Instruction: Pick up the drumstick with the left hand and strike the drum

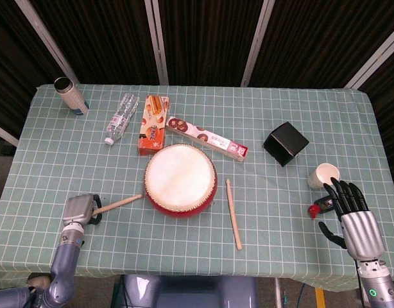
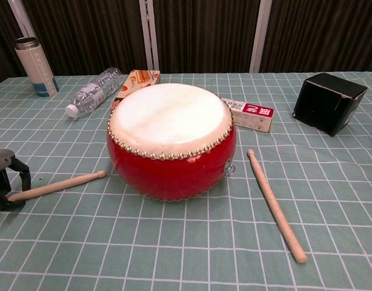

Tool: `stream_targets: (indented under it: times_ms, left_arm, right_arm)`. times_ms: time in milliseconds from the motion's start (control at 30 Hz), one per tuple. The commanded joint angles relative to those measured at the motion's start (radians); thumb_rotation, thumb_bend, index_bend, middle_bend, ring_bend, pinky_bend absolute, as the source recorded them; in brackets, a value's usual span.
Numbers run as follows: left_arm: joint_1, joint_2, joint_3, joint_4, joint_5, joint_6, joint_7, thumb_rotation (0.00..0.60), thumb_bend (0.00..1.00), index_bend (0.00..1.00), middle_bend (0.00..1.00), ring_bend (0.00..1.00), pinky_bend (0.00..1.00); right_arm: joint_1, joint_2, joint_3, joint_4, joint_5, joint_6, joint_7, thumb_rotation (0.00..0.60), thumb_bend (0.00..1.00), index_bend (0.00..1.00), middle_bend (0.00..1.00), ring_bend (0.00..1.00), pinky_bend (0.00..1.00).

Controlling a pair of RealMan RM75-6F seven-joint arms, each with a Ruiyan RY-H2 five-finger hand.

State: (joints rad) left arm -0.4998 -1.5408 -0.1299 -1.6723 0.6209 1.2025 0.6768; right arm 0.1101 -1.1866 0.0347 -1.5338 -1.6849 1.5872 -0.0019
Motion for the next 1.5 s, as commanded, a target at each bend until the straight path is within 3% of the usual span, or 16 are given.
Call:
stream_targets:
  times_ms: [33,233,400,600,767,1200,1333,1500]
  left_arm:
    - [-0.001,-0.004,0.005,0.003,0.001,0.002,0.001,0.600,0.38,0.54,1.00,1.00,1.00]
    - [-0.001,-0.003,0.012,0.004,0.017,0.015,-0.003,0.600,0.52,0.73,1.00,1.00,1.00]
    - [0.001,0.014,0.024,-0.016,0.079,0.039,-0.012,0.600,0.54,0.76,1.00,1.00,1.00]
    - [0.025,0.077,0.065,-0.100,0.264,0.105,-0.046,0.600,0.54,0.78,1.00,1.00,1.00]
    - [0.039,0.139,0.071,-0.169,0.352,0.136,-0.072,0.600,0.54,0.78,1.00,1.00,1.00]
    - [0.070,0.359,0.029,-0.435,0.524,0.210,-0.139,0.600,0.54,0.79,1.00,1.00,1.00]
    - [0.061,0.372,0.001,-0.468,0.545,0.219,-0.144,0.600,0.54,0.79,1.00,1.00,1.00]
    - [0.002,0.315,-0.072,-0.446,0.473,0.198,-0.106,0.600,0.54,0.79,1.00,1.00,1.00]
  right_arm:
    - [0.000,0.000,0.000,0.000,0.000,0.000,0.001,0.600,0.30,0.00,0.00,0.00,0.07]
    - [0.000,0.000,0.001,0.001,0.000,0.002,0.002,0.600,0.30,0.00,0.00,0.00,0.07]
    - [0.000,-0.002,0.002,0.004,-0.002,0.004,0.003,0.600,0.30,0.00,0.00,0.00,0.07]
    - [0.000,-0.002,0.003,0.003,0.002,0.005,0.006,0.600,0.30,0.00,0.00,0.00,0.07]
    - [-0.001,-0.003,0.002,0.003,-0.001,0.007,0.005,0.600,0.30,0.00,0.00,0.00,0.07]
    - [-0.001,-0.006,0.002,0.004,-0.004,0.009,-0.002,0.600,0.30,0.00,0.00,0.00,0.07]
    - [0.000,-0.007,0.002,0.004,-0.005,0.008,-0.003,0.600,0.30,0.00,0.00,0.00,0.07]
    - [0.003,-0.007,0.002,0.002,-0.008,0.005,-0.005,0.600,0.30,0.00,0.00,0.00,0.07]
